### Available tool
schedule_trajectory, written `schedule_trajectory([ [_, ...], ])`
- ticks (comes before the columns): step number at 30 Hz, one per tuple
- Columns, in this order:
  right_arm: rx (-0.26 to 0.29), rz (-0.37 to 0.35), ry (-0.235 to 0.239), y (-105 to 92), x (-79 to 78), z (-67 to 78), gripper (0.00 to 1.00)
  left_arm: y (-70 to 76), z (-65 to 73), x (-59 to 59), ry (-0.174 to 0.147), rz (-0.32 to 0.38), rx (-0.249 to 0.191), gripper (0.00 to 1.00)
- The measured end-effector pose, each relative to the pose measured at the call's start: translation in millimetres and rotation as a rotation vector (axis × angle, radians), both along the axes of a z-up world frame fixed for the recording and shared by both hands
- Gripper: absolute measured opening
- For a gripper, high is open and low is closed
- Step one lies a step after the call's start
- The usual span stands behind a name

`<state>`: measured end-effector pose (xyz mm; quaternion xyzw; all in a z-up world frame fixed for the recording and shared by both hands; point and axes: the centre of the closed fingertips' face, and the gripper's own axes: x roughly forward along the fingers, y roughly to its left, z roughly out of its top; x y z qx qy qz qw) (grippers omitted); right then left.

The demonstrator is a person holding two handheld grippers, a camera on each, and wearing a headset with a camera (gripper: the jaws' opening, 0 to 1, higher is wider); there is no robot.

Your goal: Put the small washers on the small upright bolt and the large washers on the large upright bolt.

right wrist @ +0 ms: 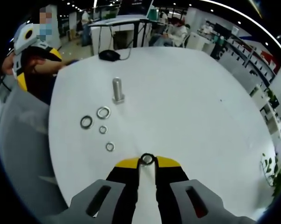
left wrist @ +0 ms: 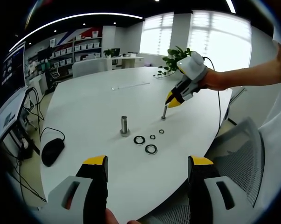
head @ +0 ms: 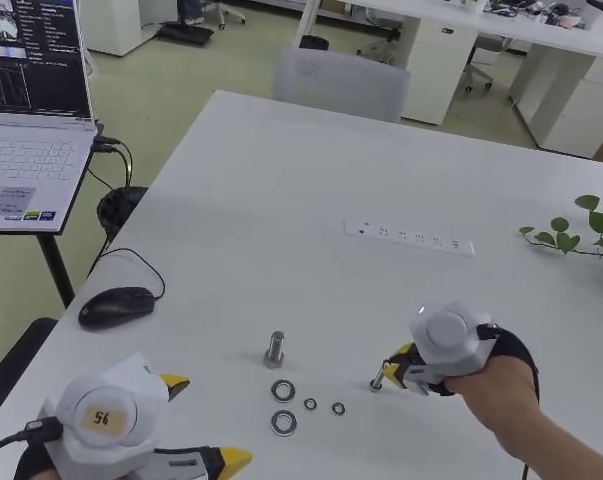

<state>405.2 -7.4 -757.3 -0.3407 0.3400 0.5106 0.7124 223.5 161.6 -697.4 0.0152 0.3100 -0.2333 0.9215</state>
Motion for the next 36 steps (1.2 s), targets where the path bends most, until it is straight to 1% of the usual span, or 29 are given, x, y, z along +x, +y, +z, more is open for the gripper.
schedule_trajectory([
  [6, -0.033, 0.023, 0.003, 1.1, 1.3, -2.0, 0.13, 0.0, -0.1, 0.5, -0.001, 0.002, -0.003, 0.70],
  [12, -0.071, 0.054, -0.001, 0.5, 1.4, -3.8, 0.13, 1.7, -1.4, -1.7, 0.003, 0.007, -0.004, 0.70],
  [17, -0.097, 0.074, 0.010, -0.1, 0.2, -6.1, 0.13, 2.8, -1.6, -2.4, 0.004, 0.011, -0.005, 0.70],
  [36, -0.139, 0.108, 0.014, 0.6, 0.8, -11.5, 0.13, 3.3, -0.9, -1.8, 0.002, 0.013, -0.004, 0.70],
])
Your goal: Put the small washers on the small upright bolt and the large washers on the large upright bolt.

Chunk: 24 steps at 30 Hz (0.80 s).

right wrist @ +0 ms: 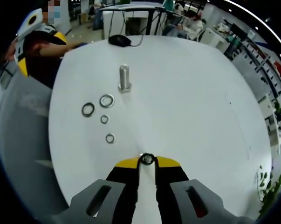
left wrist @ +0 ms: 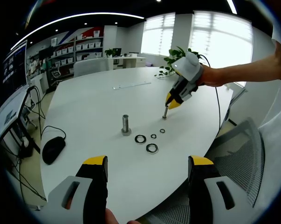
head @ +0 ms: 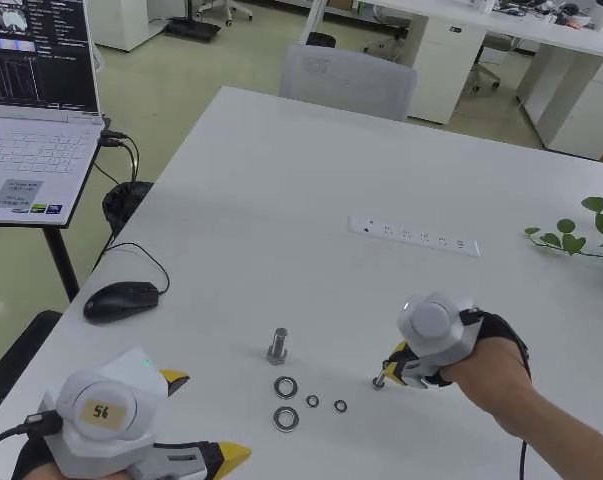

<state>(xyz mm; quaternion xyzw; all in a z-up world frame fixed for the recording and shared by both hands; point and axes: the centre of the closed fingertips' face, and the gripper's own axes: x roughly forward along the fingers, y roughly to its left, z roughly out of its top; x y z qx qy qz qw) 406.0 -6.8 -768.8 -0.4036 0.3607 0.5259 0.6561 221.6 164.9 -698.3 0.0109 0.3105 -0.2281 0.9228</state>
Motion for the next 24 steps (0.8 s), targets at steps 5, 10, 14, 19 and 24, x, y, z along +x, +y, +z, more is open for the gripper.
schedule_trajectory([
  [5, -0.011, 0.006, 0.004, 0.0, -0.7, -3.4, 0.14, 1.4, -1.3, -0.4, 0.002, 0.003, 0.001, 0.70],
  [10, -0.025, 0.010, 0.007, -0.4, -1.2, -7.6, 0.14, 1.4, -0.9, -1.0, 0.003, 0.005, 0.002, 0.70],
  [14, -0.034, 0.010, 0.012, 0.0, -0.9, -14.3, 0.14, 2.5, -1.2, -1.3, 0.004, 0.006, 0.003, 0.70],
  [19, -0.044, -0.003, 0.027, -1.2, -0.4, -24.4, 0.14, 5.0, -0.9, -1.5, 0.004, 0.011, 0.004, 0.70],
  [24, -0.053, -0.015, 0.034, -1.5, 1.1, -32.9, 0.14, 6.9, -1.2, -2.4, 0.007, 0.013, 0.006, 0.70],
])
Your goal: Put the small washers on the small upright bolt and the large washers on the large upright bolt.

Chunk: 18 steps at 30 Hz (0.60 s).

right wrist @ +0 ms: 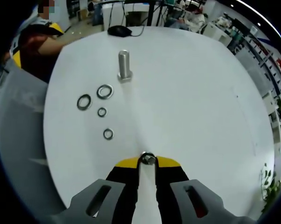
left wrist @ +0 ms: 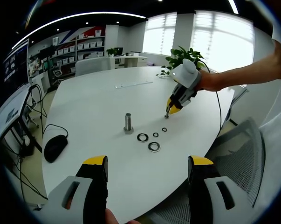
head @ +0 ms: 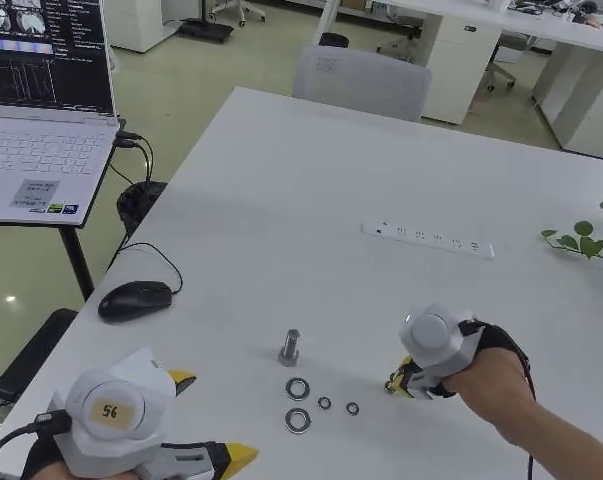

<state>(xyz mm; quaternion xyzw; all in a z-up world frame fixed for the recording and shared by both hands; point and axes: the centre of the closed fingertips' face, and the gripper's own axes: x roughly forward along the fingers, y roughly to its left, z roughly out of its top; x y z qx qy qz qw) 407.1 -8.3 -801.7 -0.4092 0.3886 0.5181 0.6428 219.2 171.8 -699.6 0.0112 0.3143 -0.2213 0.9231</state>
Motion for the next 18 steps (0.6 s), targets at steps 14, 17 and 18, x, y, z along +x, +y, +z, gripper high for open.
schedule_trajectory([
  [14, -0.010, -0.017, 0.022, 0.7, -0.6, -15.1, 0.14, 3.7, 2.3, 1.4, 0.000, 0.007, 0.005, 0.70],
  [17, -0.006, -0.011, 0.028, 0.8, -3.0, -12.4, 0.15, 3.2, 3.8, 2.5, -0.002, 0.007, 0.003, 0.70],
  [18, 0.001, -0.008, 0.029, 2.1, -3.8, -10.9, 0.16, 3.1, 3.8, 2.9, -0.003, 0.005, 0.005, 0.70],
])
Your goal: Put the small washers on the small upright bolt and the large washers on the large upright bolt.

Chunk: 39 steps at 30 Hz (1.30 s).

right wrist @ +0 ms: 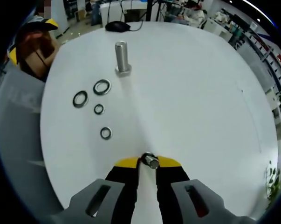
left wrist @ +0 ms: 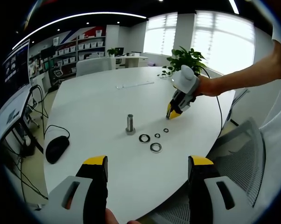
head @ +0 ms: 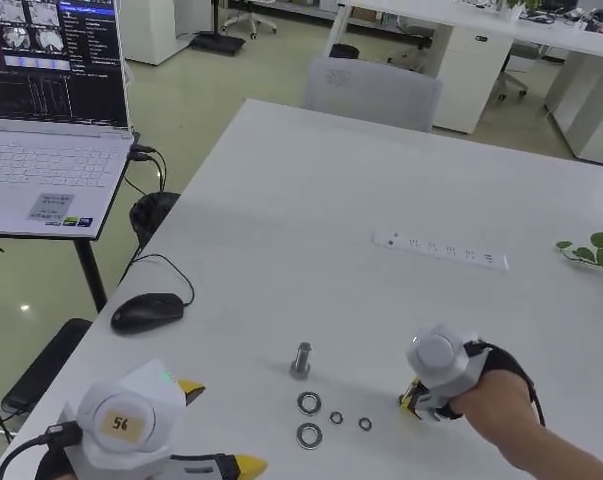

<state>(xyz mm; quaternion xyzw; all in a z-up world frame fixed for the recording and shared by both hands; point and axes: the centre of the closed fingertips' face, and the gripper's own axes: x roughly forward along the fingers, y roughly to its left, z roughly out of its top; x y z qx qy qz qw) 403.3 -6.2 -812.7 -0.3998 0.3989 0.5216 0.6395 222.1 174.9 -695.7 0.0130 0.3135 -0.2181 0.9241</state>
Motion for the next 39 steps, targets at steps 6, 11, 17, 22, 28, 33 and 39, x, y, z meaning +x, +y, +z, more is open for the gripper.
schedule_trajectory([
  [6, 0.035, -0.012, -0.004, 0.0, -1.2, 11.8, 0.21, -2.5, 0.4, 1.0, -0.003, -0.006, 0.001, 0.70],
  [11, 0.096, -0.052, -0.009, -3.7, -2.3, 26.4, 0.25, -7.1, -0.9, -0.6, -0.003, -0.011, -0.004, 0.70],
  [17, 0.171, -0.111, -0.017, -10.9, -6.1, 44.4, 0.28, -11.8, -2.5, -1.9, -0.002, -0.021, -0.006, 0.70],
  [22, 0.239, -0.180, -0.008, -18.3, -9.5, 53.6, 0.29, -13.9, -1.4, -0.6, -0.005, -0.028, -0.004, 0.70],
  [28, 0.279, -0.227, 0.002, -26.2, -21.0, 56.3, 0.28, -16.3, -0.1, 0.6, -0.009, -0.035, -0.003, 0.70],
  [33, 0.299, -0.290, 0.030, -34.9, -33.8, 45.4, 0.27, -18.1, 1.2, 0.6, -0.011, -0.040, -0.001, 0.70],
  [39, 0.290, -0.307, 0.075, -35.2, -55.0, 24.6, 0.27, -15.1, 1.6, -0.9, -0.012, -0.034, 0.000, 0.70],
])
